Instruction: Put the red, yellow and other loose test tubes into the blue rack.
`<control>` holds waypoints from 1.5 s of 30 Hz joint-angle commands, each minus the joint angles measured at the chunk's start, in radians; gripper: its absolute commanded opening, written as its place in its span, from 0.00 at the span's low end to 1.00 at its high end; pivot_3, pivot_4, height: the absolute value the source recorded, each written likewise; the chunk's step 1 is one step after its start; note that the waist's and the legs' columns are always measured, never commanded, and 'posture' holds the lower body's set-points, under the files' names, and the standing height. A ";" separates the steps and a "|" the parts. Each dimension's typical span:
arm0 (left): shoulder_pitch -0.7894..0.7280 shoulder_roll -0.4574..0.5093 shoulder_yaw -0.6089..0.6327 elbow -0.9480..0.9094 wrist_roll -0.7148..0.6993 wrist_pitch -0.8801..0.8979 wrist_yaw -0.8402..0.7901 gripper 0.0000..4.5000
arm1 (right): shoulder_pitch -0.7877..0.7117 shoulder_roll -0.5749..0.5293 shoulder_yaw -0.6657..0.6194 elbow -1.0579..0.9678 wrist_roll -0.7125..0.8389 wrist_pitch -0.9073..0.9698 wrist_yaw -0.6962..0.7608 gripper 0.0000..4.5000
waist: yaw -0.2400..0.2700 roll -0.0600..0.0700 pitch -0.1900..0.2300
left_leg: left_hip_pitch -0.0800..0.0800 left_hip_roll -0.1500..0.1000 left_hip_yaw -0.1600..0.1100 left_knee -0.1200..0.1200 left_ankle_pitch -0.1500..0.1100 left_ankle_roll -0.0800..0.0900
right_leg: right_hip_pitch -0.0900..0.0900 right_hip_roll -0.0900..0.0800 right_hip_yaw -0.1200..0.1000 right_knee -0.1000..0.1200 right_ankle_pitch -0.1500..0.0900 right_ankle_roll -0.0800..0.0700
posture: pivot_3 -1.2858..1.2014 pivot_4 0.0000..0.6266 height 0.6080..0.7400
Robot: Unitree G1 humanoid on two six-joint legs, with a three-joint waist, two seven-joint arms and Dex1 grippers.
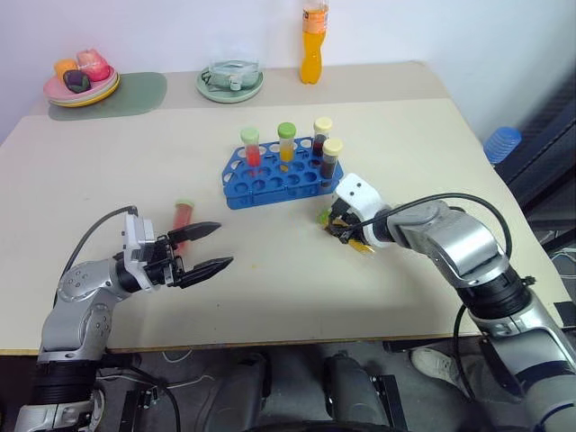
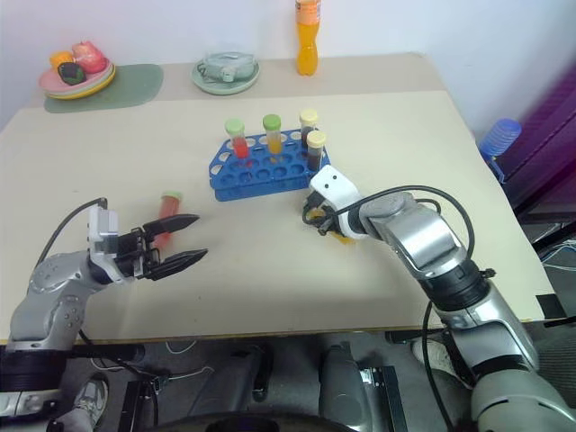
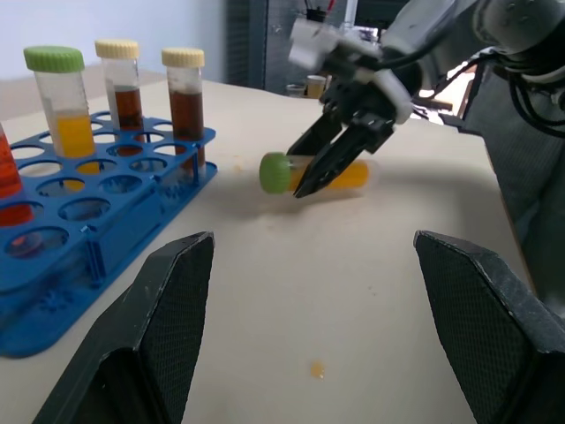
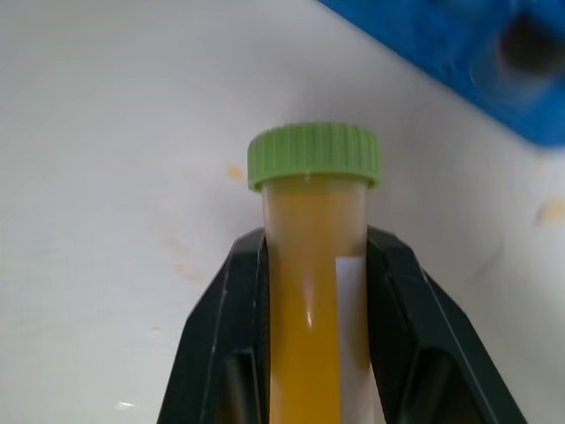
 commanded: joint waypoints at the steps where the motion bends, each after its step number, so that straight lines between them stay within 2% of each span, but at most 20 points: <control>1: -0.003 0.007 0.023 -0.002 -0.012 -0.015 -0.014 0.83 | -0.017 -0.052 0.036 -0.036 -0.011 -0.097 0.122 0.18 | 0.002 0.000 0.000 | 0.000 0.000 0.000 0.000 0.000 0.000 | 0.000 0.000 0.000 0.000 0.000 0.000 | 0.52 0.24 1.00; 5: -0.002 0.009 0.033 0.044 -0.007 -0.045 -0.048 0.83 | -0.021 -0.135 0.105 -0.023 -0.038 -0.077 0.218 0.18 | 0.005 0.000 0.000 | 0.000 0.000 0.000 0.000 0.000 0.000 | 0.000 0.000 0.000 -0.001 0.000 0.000 | 0.52 0.24 1.00; 9: -0.004 0.007 0.039 0.106 0.000 -0.086 -0.088 0.83 | -0.034 -0.172 0.148 0.009 -0.084 -0.108 0.273 0.18 | 0.002 0.000 0.000 | -0.001 0.000 0.000 0.000 0.000 0.000 | 0.000 0.000 0.000 -0.001 0.000 0.000 | 0.52 0.24 1.00; 16: 0.009 -0.001 0.047 0.178 0.008 -0.158 -0.128 0.83 | -0.055 -0.134 0.136 0.056 -0.113 -0.070 0.285 0.96 | 0.003 0.000 0.000 | -0.001 0.001 0.000 0.000 0.000 0.000 | 0.000 0.000 -0.001 -0.002 0.000 -0.001 | 0.52 0.24 1.00; 17: 0.009 -0.002 0.050 0.198 0.009 -0.172 -0.138 0.83 | -0.056 -0.134 0.136 0.058 -0.118 -0.070 0.288 0.98 | 0.003 0.000 0.000 | -0.001 0.001 0.000 0.000 0.000 0.000 | -0.001 0.000 -0.001 -0.002 0.001 -0.001 | 0.52 0.24 1.00; 28: 0.012 -0.024 0.058 0.302 0.018 -0.264 -0.196 0.83 | -0.067 -0.167 0.126 0.031 -0.099 0.075 0.297 0.98 | 0.010 0.000 0.000 | -0.002 0.001 0.000 0.001 0.000 0.000 | -0.001 -0.001 -0.001 -0.003 0.001 -0.002 | 0.52 0.24 1.00; 33: -0.003 -0.029 0.055 0.346 0.024 -0.293 -0.212 0.83 | -0.059 -0.171 0.077 -0.021 -0.039 0.178 0.306 0.98 | 0.008 0.000 0.000 | -0.002 0.001 0.000 0.001 0.000 0.000 | -0.001 -0.001 -0.001 -0.002 0.001 -0.002 | 0.52 0.24 1.00; 45: -0.018 -0.049 0.019 0.261 0.026 -0.242 -0.154 0.83 | -0.095 -0.118 0.025 -0.049 0.053 0.402 0.221 0.98 | 0.007 0.000 0.000 | -0.002 0.001 0.000 0.000 0.000 0.000 | -0.002 0.000 -0.001 -0.002 0.001 -0.002 | 0.52 0.24 1.00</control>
